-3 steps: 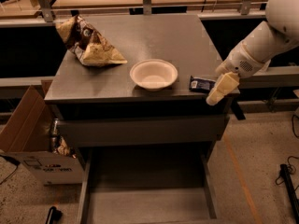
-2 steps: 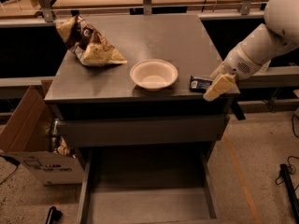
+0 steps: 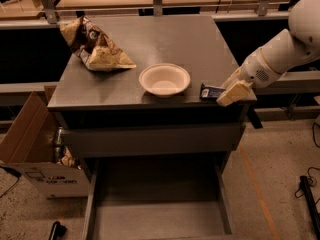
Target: Place rxbar blueberry into middle drawer
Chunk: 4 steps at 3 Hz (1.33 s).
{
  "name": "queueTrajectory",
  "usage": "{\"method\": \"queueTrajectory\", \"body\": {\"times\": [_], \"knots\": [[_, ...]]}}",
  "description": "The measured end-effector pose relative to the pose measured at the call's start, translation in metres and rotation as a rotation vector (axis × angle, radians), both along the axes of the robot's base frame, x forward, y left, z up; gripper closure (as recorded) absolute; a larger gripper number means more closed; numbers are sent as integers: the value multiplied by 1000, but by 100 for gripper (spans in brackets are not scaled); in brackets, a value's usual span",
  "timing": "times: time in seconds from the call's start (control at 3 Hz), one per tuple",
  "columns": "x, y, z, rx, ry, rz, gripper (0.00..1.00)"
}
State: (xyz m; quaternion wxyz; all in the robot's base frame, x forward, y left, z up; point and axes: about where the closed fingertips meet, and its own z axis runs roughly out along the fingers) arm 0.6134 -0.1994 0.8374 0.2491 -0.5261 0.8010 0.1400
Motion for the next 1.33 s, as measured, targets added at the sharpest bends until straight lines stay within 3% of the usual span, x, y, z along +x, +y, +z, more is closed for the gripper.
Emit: {"method": "queueTrajectory", "body": {"times": [0.33,0.67,1.0,1.33], "knots": [[-20,13,36,69,-100,60,100],[-52,29,65,96,-195,113,100],[-85,50,49,171,-201,124,100],[-92,54,38,180,-180,126,100]]}}
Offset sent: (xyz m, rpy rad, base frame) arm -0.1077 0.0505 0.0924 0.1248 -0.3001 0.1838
